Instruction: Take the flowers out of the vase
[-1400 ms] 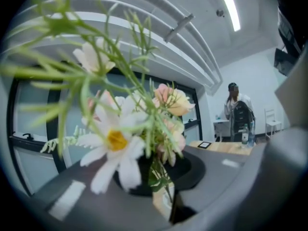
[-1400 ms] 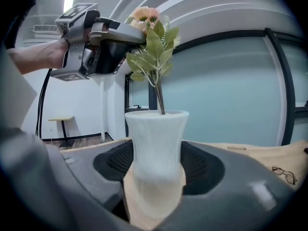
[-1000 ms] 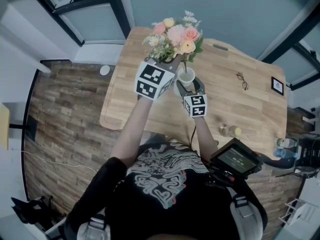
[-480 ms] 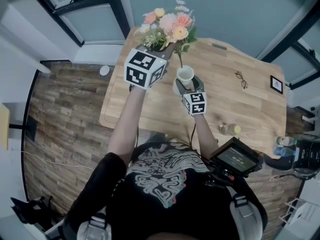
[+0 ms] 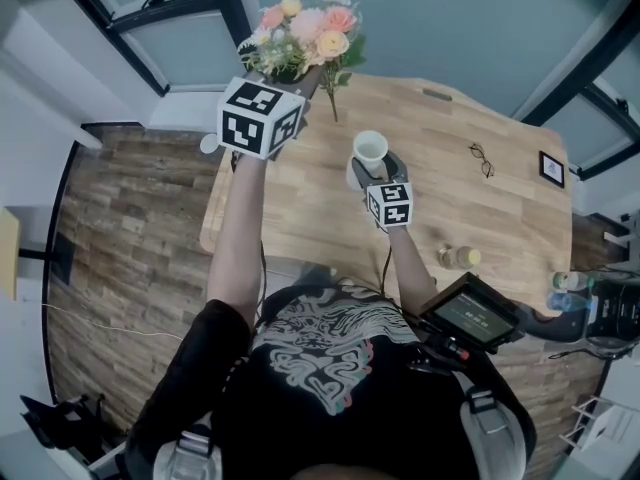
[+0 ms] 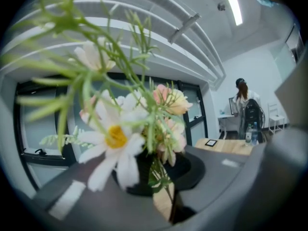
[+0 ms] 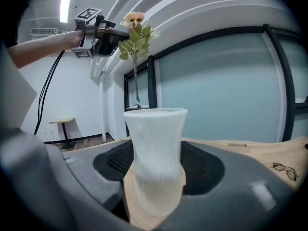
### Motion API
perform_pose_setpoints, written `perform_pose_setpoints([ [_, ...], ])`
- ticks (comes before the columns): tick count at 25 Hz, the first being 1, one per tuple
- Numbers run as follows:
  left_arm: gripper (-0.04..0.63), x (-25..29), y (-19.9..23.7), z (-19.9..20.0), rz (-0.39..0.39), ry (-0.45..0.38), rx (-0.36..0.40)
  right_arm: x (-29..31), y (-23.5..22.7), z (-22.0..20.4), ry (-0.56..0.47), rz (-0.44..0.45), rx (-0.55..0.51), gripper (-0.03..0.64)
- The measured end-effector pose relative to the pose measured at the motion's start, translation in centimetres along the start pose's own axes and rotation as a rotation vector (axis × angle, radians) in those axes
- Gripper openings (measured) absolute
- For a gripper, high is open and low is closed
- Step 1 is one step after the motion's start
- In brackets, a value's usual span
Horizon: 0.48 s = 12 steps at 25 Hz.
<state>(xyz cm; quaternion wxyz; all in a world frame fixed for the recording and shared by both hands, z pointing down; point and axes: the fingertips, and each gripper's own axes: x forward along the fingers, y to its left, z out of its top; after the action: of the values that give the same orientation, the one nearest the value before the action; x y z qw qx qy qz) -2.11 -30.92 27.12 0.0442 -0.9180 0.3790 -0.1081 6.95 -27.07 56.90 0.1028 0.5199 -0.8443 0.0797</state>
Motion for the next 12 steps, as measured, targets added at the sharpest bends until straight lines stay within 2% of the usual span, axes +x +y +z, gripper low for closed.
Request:
perform_pose_setpoints([
  [4, 0.031, -0.6, 1.1, -1.6, 0.009, 0.034, -0.041, 0.2, 0.1, -0.2, 0.001, -0.004, 0.005, 0.299],
  [12, 0.031, 0.5, 1.1, -8.0, -0.025, 0.156, -0.104, 0.9, 0.2, -0.5, 0.003, -0.004, 0.014, 0.299],
])
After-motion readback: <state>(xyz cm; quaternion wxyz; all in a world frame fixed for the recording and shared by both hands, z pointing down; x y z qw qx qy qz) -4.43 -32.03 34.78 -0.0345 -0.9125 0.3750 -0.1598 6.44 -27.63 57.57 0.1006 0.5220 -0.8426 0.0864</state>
